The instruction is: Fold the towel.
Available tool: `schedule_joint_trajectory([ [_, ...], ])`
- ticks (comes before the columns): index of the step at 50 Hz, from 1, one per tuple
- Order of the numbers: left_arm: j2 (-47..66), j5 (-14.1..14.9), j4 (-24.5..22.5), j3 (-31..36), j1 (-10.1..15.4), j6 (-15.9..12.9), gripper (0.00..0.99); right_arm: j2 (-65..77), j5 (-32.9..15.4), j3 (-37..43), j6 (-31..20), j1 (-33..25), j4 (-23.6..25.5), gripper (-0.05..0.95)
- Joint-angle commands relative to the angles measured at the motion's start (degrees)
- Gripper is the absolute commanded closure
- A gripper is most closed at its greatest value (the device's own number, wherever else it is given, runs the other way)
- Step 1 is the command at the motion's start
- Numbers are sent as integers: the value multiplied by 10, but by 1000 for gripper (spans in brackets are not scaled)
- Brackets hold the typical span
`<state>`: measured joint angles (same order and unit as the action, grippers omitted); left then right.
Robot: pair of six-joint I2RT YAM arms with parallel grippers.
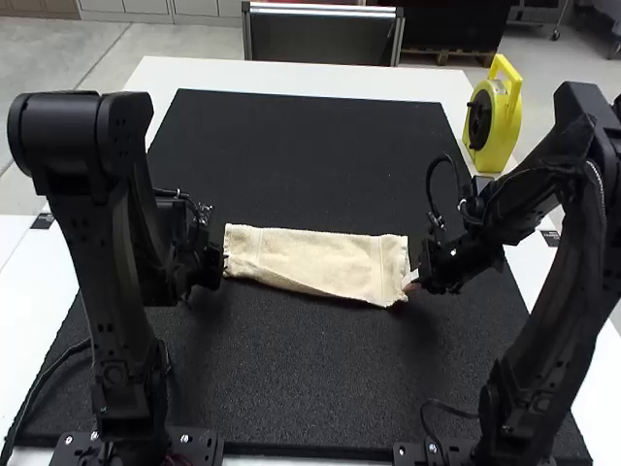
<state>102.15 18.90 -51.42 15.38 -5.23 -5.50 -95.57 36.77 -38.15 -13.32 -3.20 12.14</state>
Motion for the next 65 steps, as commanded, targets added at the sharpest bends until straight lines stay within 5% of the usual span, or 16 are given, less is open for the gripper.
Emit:
schedule_joint_trajectory([
  [1, 9, 7, -8, 10, 0, 5, 672, 14, 13, -18, -7, -15, 3, 921],
  [24, 17, 10, -29, 11, -4, 6, 672, 13, 22, -64, 13, -22, 17, 921],
  [65, 20, 12, -44, 32, -7, 24, 672, -15, 21, -76, 86, -77, -69, 921],
])
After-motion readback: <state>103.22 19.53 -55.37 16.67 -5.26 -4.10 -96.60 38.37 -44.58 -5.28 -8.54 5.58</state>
